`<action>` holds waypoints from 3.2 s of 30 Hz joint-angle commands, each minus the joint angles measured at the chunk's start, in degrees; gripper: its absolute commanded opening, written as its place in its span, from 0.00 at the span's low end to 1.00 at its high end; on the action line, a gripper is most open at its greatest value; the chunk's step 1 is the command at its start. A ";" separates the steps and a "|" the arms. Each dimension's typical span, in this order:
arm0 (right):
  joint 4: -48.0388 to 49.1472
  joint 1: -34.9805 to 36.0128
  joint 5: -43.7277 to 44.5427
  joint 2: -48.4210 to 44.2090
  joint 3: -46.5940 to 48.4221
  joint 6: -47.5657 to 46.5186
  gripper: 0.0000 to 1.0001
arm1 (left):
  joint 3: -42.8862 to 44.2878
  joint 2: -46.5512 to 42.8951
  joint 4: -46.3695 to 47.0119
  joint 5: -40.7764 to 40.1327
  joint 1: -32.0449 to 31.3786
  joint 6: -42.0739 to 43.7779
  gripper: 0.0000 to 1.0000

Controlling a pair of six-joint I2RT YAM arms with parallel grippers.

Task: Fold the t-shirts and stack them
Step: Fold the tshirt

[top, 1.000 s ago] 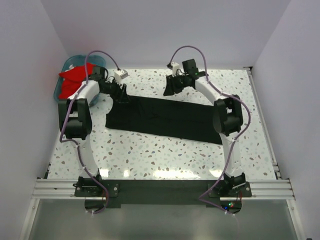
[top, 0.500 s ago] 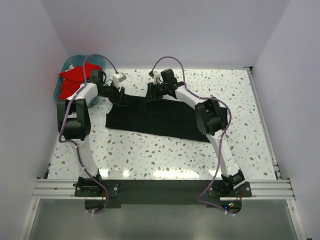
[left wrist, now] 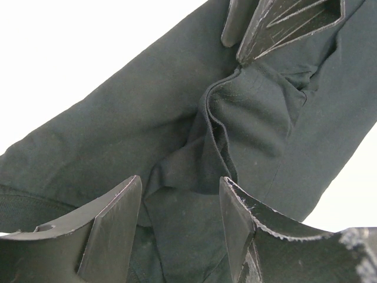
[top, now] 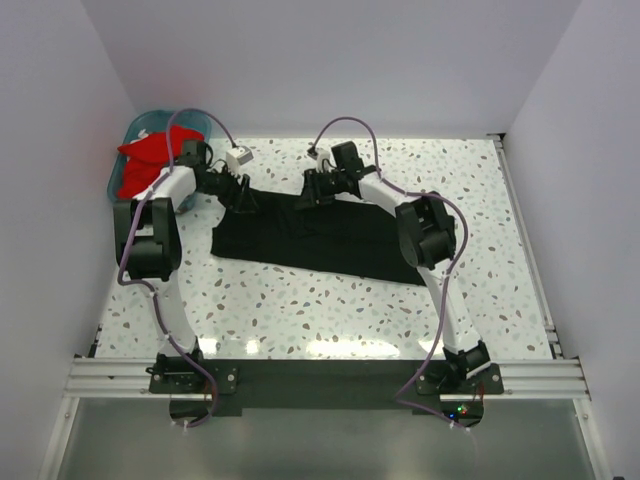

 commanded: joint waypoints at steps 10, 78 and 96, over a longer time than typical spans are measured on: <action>0.37 -0.20 -4.77 -5.57 -3.11 -0.12 0.39 | 1.07 -2.24 -1.09 4.30 0.55 2.43 0.63; 0.02 -1.34 3.05 -11.38 -12.78 -7.86 0.00 | 17.41 13.84 9.90 -2.99 -4.63 -1.79 0.54; -0.42 -1.52 3.14 -10.85 -11.99 -7.86 0.00 | 21.72 17.00 3.75 0.88 -4.99 -1.08 0.39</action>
